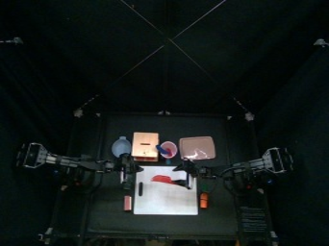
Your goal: Grab cookie cutter and place on plate
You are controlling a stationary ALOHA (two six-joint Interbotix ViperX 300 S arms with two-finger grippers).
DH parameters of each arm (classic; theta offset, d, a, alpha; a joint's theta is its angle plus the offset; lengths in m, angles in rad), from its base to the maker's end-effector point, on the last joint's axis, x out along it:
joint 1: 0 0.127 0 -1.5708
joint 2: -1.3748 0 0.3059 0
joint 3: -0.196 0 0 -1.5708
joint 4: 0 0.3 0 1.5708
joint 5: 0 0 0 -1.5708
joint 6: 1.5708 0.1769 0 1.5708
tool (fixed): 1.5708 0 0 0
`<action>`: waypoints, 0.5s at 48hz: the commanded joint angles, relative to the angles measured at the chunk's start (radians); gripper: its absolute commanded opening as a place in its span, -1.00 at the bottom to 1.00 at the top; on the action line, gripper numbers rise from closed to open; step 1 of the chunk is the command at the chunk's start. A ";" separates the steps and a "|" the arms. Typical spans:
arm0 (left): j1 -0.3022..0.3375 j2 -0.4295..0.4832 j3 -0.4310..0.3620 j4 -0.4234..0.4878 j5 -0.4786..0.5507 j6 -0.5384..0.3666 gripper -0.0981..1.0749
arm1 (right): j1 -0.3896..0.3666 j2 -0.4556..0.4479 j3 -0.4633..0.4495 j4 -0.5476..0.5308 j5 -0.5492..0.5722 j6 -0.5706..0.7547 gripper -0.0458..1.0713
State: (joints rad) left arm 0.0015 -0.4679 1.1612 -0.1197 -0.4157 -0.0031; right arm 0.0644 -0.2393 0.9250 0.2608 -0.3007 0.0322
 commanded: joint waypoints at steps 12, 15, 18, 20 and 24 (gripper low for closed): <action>0.003 -0.002 -0.012 0.000 -0.011 0.002 -0.61 | -0.003 -0.106 -0.028 0.014 0.181 0.002 0.80; 0.002 -0.003 -0.012 -0.002 -0.011 0.002 -0.61 | -0.003 -0.127 -0.028 0.009 0.238 0.002 0.80; 0.000 -0.002 -0.012 -0.002 -0.011 -0.002 -0.61 | -0.005 -0.156 -0.026 0.002 0.310 -0.002 0.80; 0.000 -0.003 -0.012 -0.002 -0.011 -0.003 -0.61 | -0.006 -0.186 -0.021 -0.011 0.376 -0.002 0.80; 0.000 -0.003 -0.014 -0.002 -0.011 -0.003 -0.61 | -0.020 -0.233 -0.005 -0.043 0.485 -0.002 0.79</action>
State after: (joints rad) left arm 0.0031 -0.4694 1.1643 -0.1197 -0.4157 -0.0046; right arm 0.0552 -0.4096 0.9219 0.2393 0.0997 0.0337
